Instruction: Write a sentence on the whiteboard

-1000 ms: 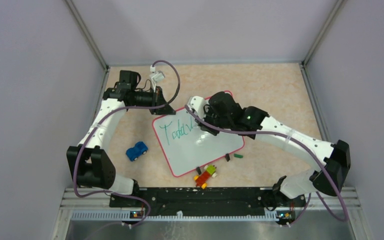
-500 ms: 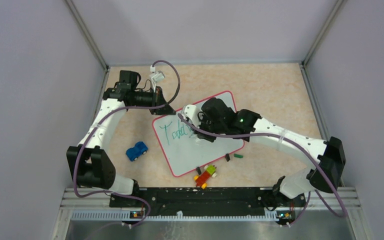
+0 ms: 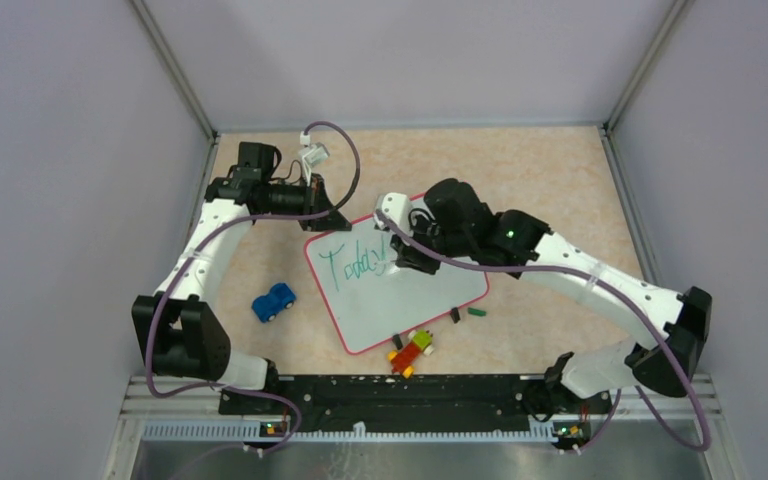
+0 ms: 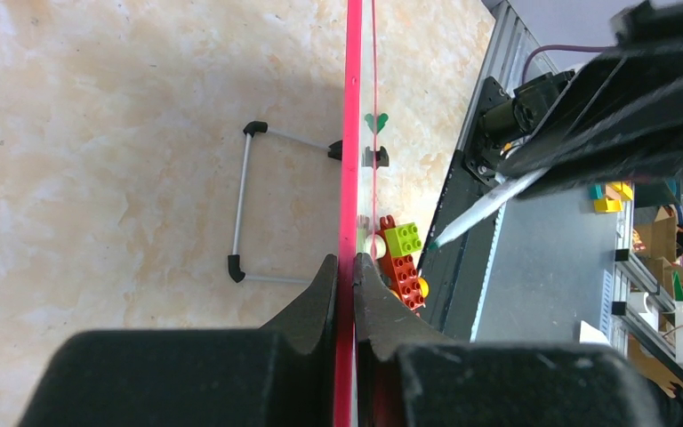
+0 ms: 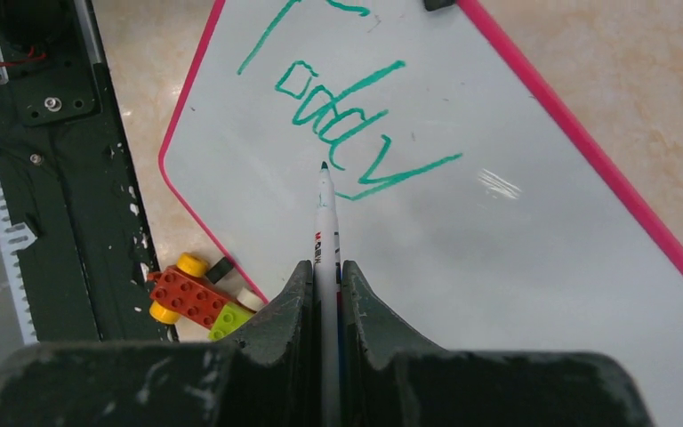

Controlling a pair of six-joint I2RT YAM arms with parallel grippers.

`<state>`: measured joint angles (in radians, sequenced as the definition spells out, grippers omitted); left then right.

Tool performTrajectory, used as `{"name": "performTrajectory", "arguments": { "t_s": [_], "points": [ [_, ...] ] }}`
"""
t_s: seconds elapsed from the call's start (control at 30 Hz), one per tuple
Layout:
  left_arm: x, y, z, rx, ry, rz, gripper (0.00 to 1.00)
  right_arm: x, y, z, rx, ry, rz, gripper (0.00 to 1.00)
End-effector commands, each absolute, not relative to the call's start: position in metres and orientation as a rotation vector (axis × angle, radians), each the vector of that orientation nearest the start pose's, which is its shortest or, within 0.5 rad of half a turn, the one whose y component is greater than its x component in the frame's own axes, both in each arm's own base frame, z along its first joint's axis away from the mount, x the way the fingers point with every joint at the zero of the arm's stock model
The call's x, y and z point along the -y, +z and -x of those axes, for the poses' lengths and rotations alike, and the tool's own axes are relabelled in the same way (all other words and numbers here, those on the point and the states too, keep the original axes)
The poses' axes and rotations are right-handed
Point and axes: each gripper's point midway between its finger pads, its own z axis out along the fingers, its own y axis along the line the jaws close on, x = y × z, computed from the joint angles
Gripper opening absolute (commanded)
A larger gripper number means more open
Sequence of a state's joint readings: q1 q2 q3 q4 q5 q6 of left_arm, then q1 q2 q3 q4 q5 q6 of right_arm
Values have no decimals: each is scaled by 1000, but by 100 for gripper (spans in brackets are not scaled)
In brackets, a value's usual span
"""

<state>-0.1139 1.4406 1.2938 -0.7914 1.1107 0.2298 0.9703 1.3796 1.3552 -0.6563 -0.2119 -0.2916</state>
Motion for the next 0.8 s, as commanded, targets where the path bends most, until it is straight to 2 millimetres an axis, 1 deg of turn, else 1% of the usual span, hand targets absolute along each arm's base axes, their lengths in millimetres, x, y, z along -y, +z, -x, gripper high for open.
{"name": "performTrajectory", "arguments": {
  "t_s": [0.0, 0.13, 0.23, 0.43, 0.77],
  "points": [
    [188, 241, -269, -2084, -1310, -782, 0, -313, 271, -204, -1727, 628, 1360, 0],
    [188, 241, -269, -2085, -1312, -781, 0, -301, 275, -214, -1741, 639, 1297, 0],
    [188, 241, -268, -2084, -1311, -783, 0, -297, 275, -218, -1746, 634, 1272, 0],
    [188, 241, -269, -2083, -1312, -781, 0, -302, 273, -220, -1752, 646, 1278, 0],
    [188, 242, -269, -2083, -1314, -779, 0, -307, 262, -213, -1762, 669, 1315, 0]
  ]
}}
